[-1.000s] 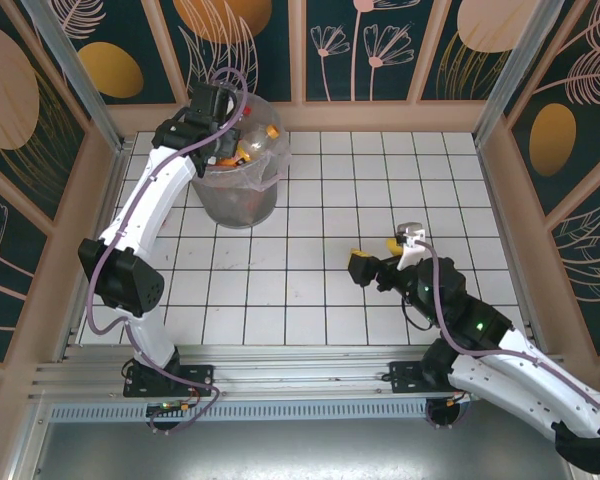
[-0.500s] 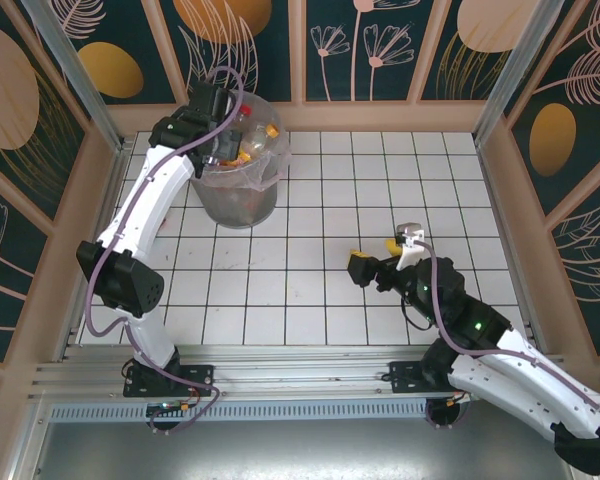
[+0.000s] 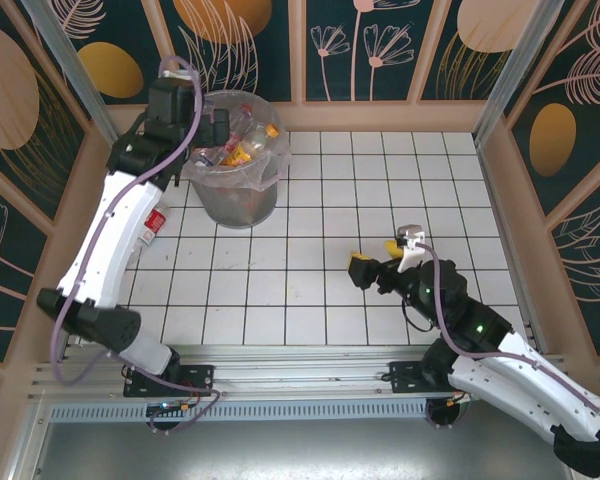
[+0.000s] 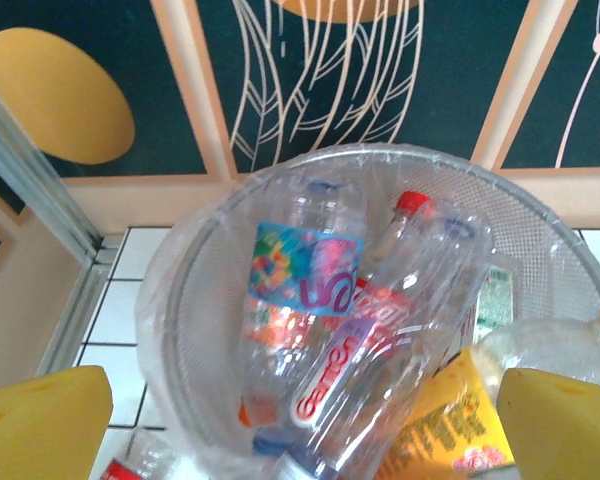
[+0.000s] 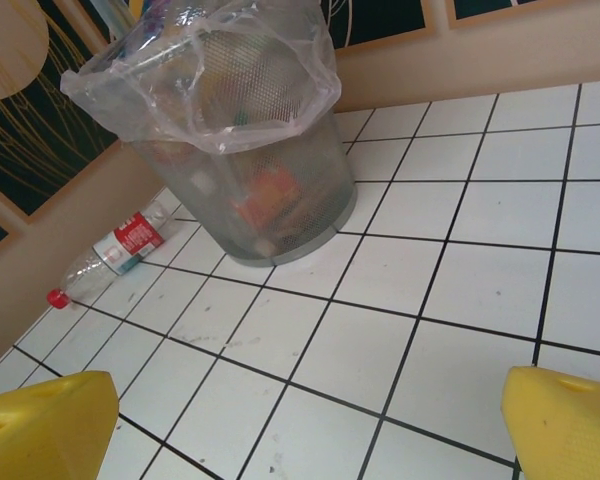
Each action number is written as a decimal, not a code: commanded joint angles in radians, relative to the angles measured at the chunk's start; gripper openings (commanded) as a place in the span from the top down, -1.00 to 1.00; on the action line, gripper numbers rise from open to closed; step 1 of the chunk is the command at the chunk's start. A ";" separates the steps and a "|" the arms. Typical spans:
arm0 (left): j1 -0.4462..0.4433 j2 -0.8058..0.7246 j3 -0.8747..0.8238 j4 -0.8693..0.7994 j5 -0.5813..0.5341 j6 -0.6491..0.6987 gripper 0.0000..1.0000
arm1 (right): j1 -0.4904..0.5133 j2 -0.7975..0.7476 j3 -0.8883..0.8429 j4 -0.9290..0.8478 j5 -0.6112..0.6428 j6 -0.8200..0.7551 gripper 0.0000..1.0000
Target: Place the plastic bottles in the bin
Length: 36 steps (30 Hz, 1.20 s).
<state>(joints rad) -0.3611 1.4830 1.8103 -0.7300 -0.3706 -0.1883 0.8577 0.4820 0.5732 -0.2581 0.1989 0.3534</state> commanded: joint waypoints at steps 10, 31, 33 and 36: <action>0.161 -0.162 -0.323 0.087 -0.028 -0.151 -0.97 | -0.008 -0.007 -0.024 0.059 -0.072 -0.010 -0.98; 0.479 -0.065 -0.613 0.253 0.200 -0.197 -0.93 | -0.009 -0.027 -0.033 0.041 -0.098 -0.004 -0.98; 0.479 -0.031 -0.605 0.260 0.210 -0.175 -0.93 | -0.009 -0.026 -0.033 0.041 -0.098 -0.004 -0.98; 0.481 0.007 -0.596 0.261 0.182 -0.143 -0.94 | -0.009 -0.028 -0.033 0.034 -0.094 -0.002 -0.98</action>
<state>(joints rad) 0.1143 1.4696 1.2076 -0.5026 -0.1928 -0.3744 0.8562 0.4690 0.5533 -0.2352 0.1104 0.3534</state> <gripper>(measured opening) 0.968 0.989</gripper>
